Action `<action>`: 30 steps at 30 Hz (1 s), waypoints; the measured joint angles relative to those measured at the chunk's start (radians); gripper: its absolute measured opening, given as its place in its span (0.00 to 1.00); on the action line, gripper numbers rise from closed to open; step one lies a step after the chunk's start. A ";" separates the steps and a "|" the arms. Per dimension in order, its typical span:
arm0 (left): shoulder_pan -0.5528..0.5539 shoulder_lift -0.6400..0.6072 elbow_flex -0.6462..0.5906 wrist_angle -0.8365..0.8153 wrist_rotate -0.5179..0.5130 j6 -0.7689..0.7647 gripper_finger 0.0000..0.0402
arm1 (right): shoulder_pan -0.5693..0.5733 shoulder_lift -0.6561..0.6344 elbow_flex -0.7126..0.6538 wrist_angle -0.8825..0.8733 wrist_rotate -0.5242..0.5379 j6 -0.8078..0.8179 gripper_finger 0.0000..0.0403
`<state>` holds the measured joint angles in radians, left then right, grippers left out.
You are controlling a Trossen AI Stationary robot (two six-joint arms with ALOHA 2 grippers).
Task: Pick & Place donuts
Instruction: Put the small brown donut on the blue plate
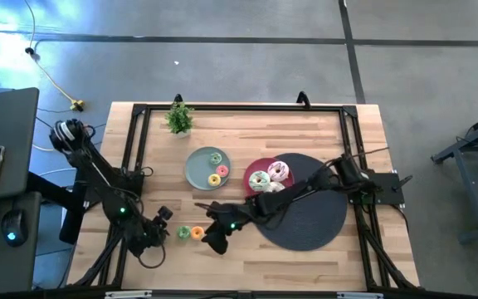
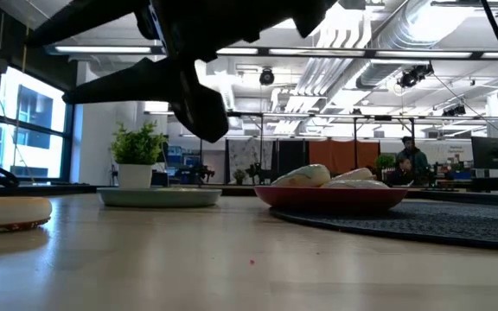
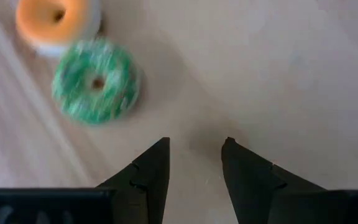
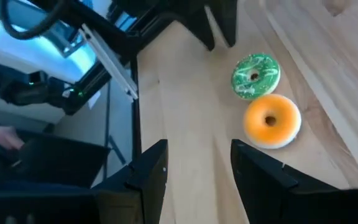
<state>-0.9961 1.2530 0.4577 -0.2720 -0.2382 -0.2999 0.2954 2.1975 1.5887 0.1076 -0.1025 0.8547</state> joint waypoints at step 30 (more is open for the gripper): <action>0.477 0.188 0.000 0.491 0.080 0.422 0.34 | 0.081 -0.007 0.000 -0.263 0.209 -0.626 0.39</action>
<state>-0.5187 1.4410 0.4580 0.2195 -0.1587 0.1225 0.3767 2.1902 1.5887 -0.1552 0.1061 0.2289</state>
